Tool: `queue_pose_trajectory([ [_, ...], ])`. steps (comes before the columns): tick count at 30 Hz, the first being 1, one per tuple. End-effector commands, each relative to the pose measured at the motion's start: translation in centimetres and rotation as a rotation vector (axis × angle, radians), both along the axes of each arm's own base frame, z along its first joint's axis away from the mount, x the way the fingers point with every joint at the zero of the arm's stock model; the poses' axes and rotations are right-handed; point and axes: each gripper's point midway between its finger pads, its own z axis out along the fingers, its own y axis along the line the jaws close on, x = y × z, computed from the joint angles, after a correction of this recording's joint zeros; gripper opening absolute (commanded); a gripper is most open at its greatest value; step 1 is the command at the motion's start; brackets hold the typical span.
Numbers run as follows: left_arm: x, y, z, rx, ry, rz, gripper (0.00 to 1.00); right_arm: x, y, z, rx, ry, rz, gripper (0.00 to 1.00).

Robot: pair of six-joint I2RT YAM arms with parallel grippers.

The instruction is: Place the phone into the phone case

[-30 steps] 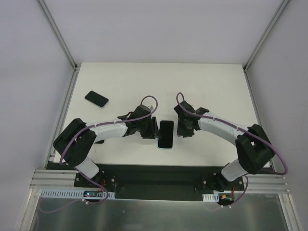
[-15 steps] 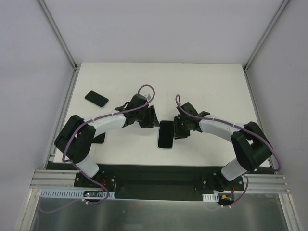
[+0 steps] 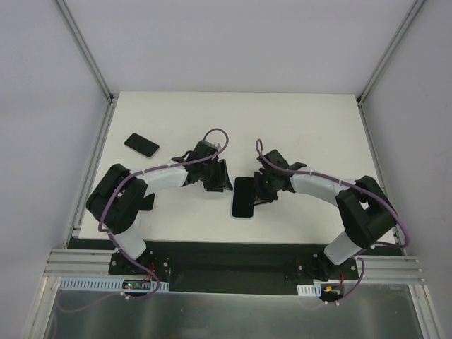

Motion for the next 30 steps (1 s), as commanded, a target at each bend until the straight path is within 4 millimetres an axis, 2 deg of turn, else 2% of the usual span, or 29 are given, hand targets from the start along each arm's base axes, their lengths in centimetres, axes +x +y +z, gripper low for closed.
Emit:
queue_pose_trajectory([
  [1, 0.9, -0.1, 0.4, 0.002, -0.020, -0.006, 0.42, -0.1, -3.1, -0.7, -0.151, -0.042, 0.018, 0.18],
  [4, 1.1, -0.5, -0.1, 0.003, -0.008, -0.016, 0.41, 0.2, -2.9, 0.5, -0.112, -0.069, 0.014, 0.34],
  [7, 0.9, -0.8, -0.4, -0.005, 0.018, -0.019, 0.39, 0.6, -2.7, 1.5, -0.053, -0.091, -0.001, 0.39],
  [12, 0.9, -0.9, -0.8, -0.002, 0.029, -0.016, 0.38, 0.5, -1.9, 1.6, -0.008, -0.070, 0.023, 0.26],
  [15, 0.9, -1.0, -1.0, -0.006, 0.040, -0.016, 0.37, 0.2, -0.6, 1.5, 0.060, -0.049, 0.045, 0.25],
  [18, 0.8, -1.2, -1.2, -0.009, 0.050, -0.020, 0.37, -0.3, -0.4, 1.0, 0.073, -0.020, 0.061, 0.25],
  [23, 0.7, -1.4, -1.3, -0.022, 0.064, -0.020, 0.36, -1.1, -0.7, -0.1, 0.066, 0.011, 0.062, 0.26],
  [28, 0.4, -1.2, -1.6, -0.024, 0.073, -0.011, 0.35, -1.9, -2.2, -2.2, -0.018, 0.059, 0.039, 0.20],
  [30, 0.2, -1.1, -1.7, -0.020, 0.075, -0.009, 0.35, -2.3, -3.3, -3.3, -0.089, 0.081, 0.026, 0.20],
])
